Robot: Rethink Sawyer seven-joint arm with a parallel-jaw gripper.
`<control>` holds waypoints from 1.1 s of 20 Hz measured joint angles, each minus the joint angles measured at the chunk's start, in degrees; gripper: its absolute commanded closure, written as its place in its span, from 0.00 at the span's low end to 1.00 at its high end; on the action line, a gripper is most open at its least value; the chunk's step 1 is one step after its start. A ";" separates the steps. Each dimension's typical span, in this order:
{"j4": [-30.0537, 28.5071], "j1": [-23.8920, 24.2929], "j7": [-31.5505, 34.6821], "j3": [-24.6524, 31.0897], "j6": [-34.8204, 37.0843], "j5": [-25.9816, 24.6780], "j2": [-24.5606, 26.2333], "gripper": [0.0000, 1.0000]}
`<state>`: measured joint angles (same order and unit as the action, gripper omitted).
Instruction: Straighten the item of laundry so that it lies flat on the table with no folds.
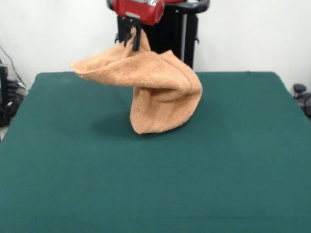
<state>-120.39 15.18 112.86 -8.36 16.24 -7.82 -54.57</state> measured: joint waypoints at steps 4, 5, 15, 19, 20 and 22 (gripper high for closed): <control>1.44 -0.94 0.00 -0.74 3.09 0.31 -1.32 1.00; 1.98 -1.02 0.00 -1.01 3.52 0.51 -1.71 1.00; 5.80 -2.44 0.00 -2.92 5.21 1.88 -1.83 1.00; 6.82 -4.45 0.00 -4.05 6.98 2.12 -1.83 1.00; 7.23 -5.33 0.00 -4.55 7.86 2.15 -1.84 1.00; 8.12 -8.06 0.02 -6.02 11.29 3.05 -2.02 1.00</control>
<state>-112.27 7.12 112.88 -14.38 27.53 -4.77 -56.59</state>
